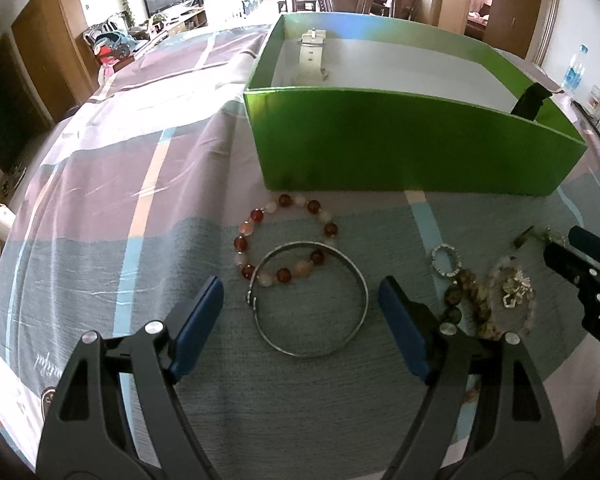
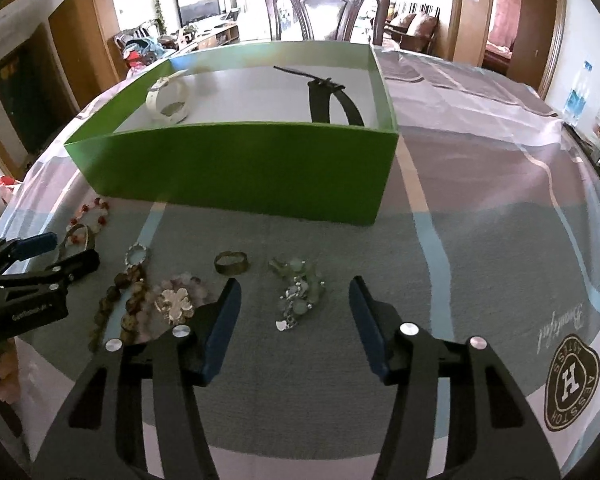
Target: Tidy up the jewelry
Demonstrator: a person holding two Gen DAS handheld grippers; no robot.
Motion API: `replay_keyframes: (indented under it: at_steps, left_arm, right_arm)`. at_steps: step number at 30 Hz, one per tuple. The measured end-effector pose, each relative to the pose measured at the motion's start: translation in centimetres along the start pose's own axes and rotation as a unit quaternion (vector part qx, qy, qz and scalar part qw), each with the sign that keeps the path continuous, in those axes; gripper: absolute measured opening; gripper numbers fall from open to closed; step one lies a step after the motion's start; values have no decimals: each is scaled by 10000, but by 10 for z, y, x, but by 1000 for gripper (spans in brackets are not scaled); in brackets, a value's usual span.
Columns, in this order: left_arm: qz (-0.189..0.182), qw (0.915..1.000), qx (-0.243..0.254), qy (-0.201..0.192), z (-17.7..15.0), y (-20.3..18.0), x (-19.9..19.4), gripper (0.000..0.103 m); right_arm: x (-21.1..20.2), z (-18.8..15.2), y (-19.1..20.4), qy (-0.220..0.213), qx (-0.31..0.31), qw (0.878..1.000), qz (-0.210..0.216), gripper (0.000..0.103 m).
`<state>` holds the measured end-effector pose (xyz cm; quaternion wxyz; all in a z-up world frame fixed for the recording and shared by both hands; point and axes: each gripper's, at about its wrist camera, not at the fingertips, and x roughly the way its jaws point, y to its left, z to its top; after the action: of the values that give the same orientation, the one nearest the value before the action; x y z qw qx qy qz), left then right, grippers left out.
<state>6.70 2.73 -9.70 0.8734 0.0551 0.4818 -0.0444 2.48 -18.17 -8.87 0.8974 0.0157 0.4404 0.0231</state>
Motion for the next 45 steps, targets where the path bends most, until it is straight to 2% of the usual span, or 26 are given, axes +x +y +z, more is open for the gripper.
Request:
replay_keyframes:
  at_steps: [1,3,8,11,19,24,26,28,30,33,39,45]
  left_arm:
    - [0,10000,5,3,0,1,1,80]
    - [6,10000,25,0,0,0,1,80]
    - [11,10000,42,-7,0,-2,1,80]
    - [-9,10000,60,-21,0,-2,0,77]
    - [-15,9999,136,-62,-2,-7,-3,71]
    - [-10,10000,92,-27,-2,-5,-3,75]
    - [-68,10000,49,5,-2,-3,-3,75]
    - [-319,9994,8,119,-2,0,-2,75]
    - [-305,9995,22,117,-3,0,-2,75]
    - [-284,9996,60,51,-3,-2,-4,61]
    - [-279,9996,56,-38,-2,-3,-6,61]
    - [-365,9983,62,-461,1,-3,-28,61]
  right_arm:
    - [0,-1,1,-40,-28,10000,-22,56]
    - [-1,-1,3,-65,-101,9999,-22,43]
    - [2,-2,7,5,-227,9997,-18,22]
    - [2,-1,7,16,-222,9998,14,18]
    - [2,-1,7,20,-213,9998,21,18]
    - [2,-1,7,18,-218,9998,17,18]
    - [2,-1,7,16,-226,9997,12,18]
    - [2,-1,7,17,-224,9997,15,18]
    - [2,-1,7,18,-227,9997,13,18]
    - [1,-2,7,14,-247,9997,9,17]
    - [-5,-2,4,-95,-208,9997,61,16]
    - [-24,4,-1,-420,-85,9986,299,16]
